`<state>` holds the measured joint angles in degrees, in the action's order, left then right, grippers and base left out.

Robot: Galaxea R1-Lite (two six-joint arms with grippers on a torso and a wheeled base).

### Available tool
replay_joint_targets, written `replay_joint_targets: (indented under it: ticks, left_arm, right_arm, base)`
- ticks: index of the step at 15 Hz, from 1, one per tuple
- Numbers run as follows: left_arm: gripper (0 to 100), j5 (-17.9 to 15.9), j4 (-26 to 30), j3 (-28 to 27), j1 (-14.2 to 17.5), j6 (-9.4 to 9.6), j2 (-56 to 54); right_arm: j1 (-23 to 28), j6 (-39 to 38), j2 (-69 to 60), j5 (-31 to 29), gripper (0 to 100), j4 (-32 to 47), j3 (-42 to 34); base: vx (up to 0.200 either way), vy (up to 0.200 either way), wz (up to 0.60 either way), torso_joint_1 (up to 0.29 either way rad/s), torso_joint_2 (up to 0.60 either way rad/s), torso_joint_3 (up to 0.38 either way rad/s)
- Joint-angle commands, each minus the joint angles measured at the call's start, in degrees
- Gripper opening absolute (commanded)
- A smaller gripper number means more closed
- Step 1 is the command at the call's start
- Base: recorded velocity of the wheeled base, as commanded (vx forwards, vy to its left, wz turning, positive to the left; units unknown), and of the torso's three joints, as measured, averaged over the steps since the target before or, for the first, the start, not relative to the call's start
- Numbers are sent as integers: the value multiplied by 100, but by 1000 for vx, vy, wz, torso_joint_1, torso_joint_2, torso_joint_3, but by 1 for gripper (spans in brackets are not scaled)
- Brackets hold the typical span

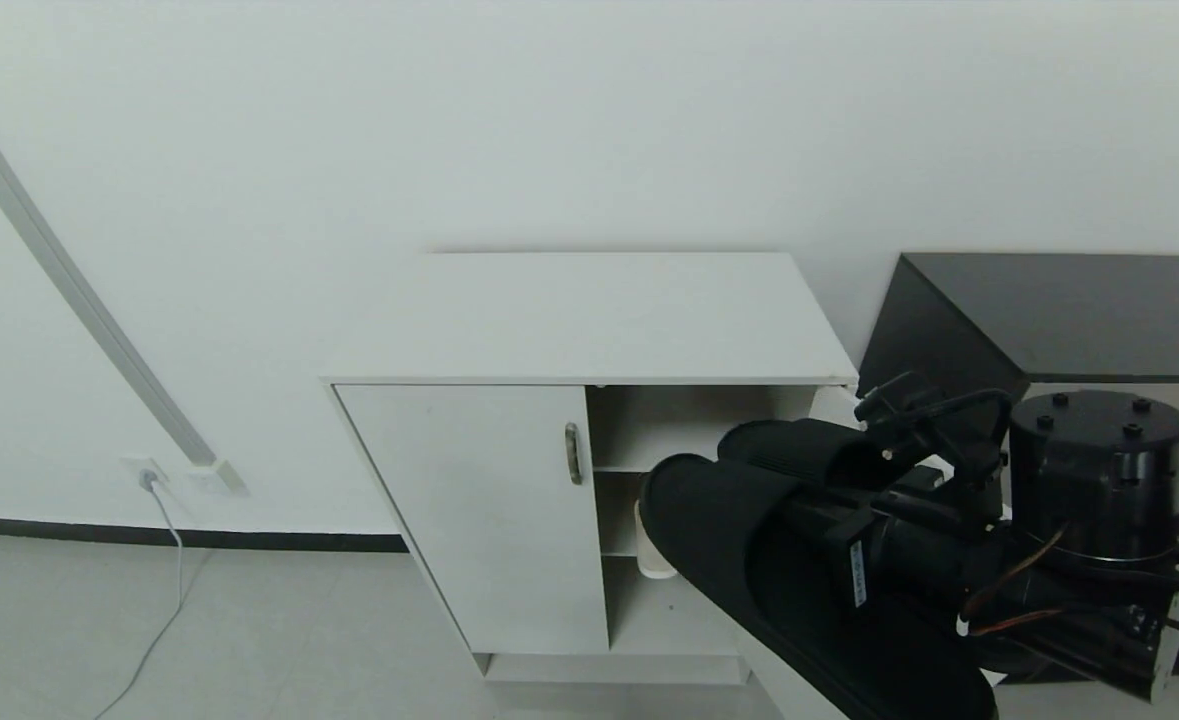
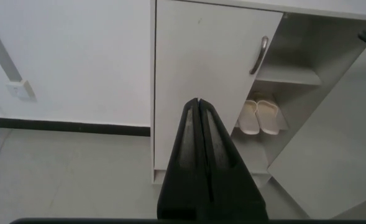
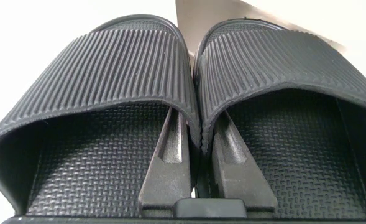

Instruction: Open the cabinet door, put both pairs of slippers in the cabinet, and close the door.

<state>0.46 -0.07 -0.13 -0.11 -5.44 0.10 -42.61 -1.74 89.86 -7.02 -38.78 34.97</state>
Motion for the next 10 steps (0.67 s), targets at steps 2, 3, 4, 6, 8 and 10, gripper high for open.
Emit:
replay_joint_targets:
  ticks: [2,3,4,6,8,10]
  left_arm:
    - [0,6,-1,-4,2,-1,-1]
    - [0,6,-1,5,2,-1,-1]
    - [0,6,-1,5,2,-1,-1]
    - [0,6,-1,5,2,-1,-1]
    - [0,6,-1,5,2,-1,-1]
    - [0,6,-1,-4,2,-1,-1]
  right_arm:
    - [-2,-1,32,-1,0,2,-26]
    - [-2,-1,32,-1,0,2,-26]
    - [-2,-1,23,-1,0,2,-43]
    - [-2,42,23,-1,0,-7,-79]
    - [-2,69,23,-1,0,-7,-96]
    - [-11,69,32,-1,0,-33,-105]
  base:
    - [0,0,0,-229,537,312]
    - [0,0,0,-222,559,320]
    - [0,0,0,-212,535,315]
    - [0,0,0,-210,537,327]
    - [0,0,0,-193,520,320]
    - [0,0,0,-181,496,312]
